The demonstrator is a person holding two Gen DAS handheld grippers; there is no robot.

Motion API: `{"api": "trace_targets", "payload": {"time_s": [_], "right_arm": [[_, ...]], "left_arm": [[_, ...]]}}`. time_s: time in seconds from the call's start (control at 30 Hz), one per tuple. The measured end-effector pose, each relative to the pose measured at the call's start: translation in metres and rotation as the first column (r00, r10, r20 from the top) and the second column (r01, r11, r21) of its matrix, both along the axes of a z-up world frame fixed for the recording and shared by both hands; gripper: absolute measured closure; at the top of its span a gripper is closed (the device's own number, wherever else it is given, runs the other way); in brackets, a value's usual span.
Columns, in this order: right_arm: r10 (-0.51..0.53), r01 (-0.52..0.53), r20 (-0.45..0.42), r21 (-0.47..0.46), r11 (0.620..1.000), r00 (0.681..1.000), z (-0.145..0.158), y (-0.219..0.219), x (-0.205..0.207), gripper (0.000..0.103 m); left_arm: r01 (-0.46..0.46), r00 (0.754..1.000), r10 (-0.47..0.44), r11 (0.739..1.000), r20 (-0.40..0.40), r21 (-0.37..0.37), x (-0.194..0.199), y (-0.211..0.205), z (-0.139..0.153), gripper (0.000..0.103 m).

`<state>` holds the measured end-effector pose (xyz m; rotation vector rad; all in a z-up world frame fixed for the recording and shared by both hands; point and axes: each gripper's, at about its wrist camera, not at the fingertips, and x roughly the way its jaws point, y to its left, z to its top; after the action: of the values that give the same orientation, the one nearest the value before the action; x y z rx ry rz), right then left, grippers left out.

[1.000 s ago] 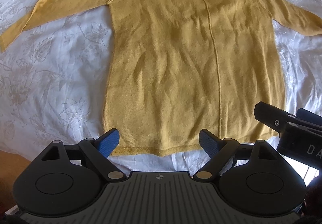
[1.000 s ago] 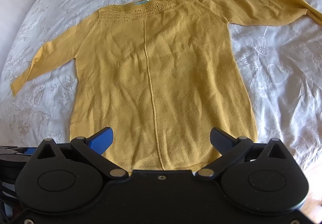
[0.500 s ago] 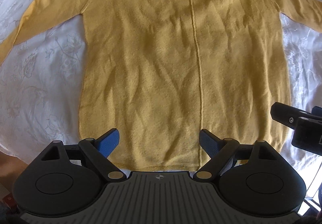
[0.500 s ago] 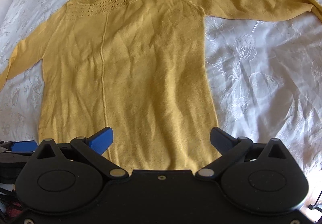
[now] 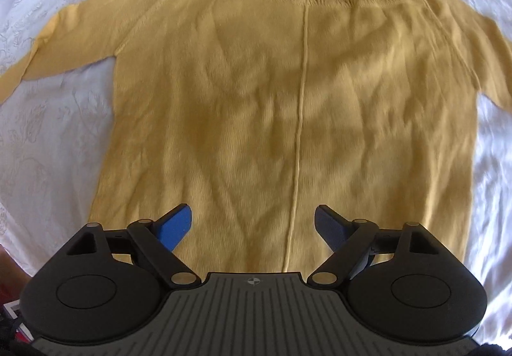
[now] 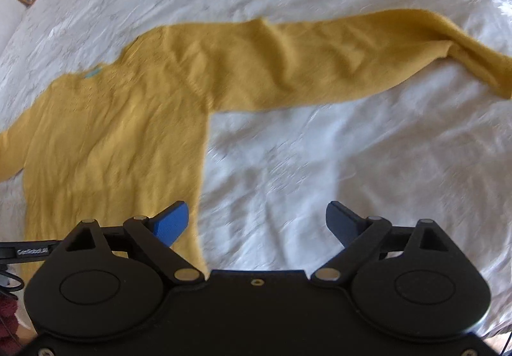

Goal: Fold small clothes
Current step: 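Move the right gripper to the sleeve cuff and close on it, then carry the held sleeve across the sweater front with the right gripper and release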

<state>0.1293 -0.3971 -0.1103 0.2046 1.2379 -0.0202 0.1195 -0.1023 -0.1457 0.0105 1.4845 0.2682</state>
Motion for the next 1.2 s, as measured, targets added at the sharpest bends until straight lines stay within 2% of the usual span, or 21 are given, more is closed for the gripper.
{"api": "trace_targets", "payload": {"time_s": [0.17,0.2,0.23,0.27,0.33,0.5,0.63,0.77,0.97,1.07,1.1,1.13,1.2], "right_arm": [[-0.084,0.118,0.179,-0.185,0.976,0.98,0.008,-0.07,0.01,0.011],[-0.097,0.146,0.216,-0.221,0.964,0.972,0.01,-0.084,0.01,0.015],[-0.107,0.169,0.245,-0.248,0.954,0.964,0.011,-0.098,0.012,0.024],[-0.116,0.188,0.263,-0.271,0.944,0.958,0.011,-0.108,0.012,0.027],[-0.131,0.225,0.296,-0.312,0.923,0.946,0.011,-0.131,0.015,0.029],[-0.134,0.258,0.348,-0.34,0.904,0.928,0.009,-0.17,0.017,0.03],[-0.159,0.257,0.314,-0.302,0.918,0.936,-0.004,-0.198,0.021,0.03],[-0.176,0.242,0.274,-0.232,0.942,0.946,-0.018,-0.217,0.028,0.03],[-0.171,0.211,0.276,-0.122,0.97,0.946,-0.021,-0.231,0.034,0.049],[-0.182,0.202,0.274,-0.045,0.978,0.944,-0.018,-0.237,0.038,0.066],[-0.181,0.194,0.264,-0.023,0.981,0.947,-0.017,-0.239,0.04,0.08],[-0.181,0.188,0.257,-0.001,0.982,0.949,-0.017,-0.241,0.041,0.087],[-0.187,0.181,0.26,0.048,0.982,0.947,-0.012,-0.243,0.042,0.088]], "left_arm": [[-0.033,0.999,0.032,0.999,0.036,0.021,0.017,-0.001,-0.018,0.023],[-0.037,0.999,0.037,0.999,0.036,0.023,0.018,0.0,-0.022,0.023],[-0.037,0.999,0.036,0.999,0.027,0.021,0.019,0.0,-0.029,0.024],[-0.037,0.999,0.036,0.999,0.01,0.024,0.02,-0.001,-0.036,0.024],[-0.036,0.999,0.036,0.999,-0.004,0.023,0.021,-0.002,-0.048,0.024],[-0.034,0.998,0.034,0.999,0.048,0.002,0.013,0.001,-0.062,0.02],[-0.045,0.997,0.044,0.999,0.07,0.005,0.007,0.011,-0.069,0.001],[-0.072,0.994,0.075,0.996,0.078,-0.047,0.007,0.027,-0.077,0.0],[-0.074,0.996,0.076,0.996,0.053,-0.045,0.017,0.036,-0.085,0.0],[-0.081,0.995,0.083,0.996,0.052,-0.045,0.014,0.033,-0.081,0.0],[-0.081,0.995,0.084,0.996,0.052,-0.045,0.014,0.033,-0.082,0.0],[-0.081,0.995,0.083,0.996,0.052,-0.044,0.014,0.033,-0.082,0.0],[-0.081,0.995,0.083,0.996,0.052,-0.044,0.014,0.034,-0.083,0.0]]}}
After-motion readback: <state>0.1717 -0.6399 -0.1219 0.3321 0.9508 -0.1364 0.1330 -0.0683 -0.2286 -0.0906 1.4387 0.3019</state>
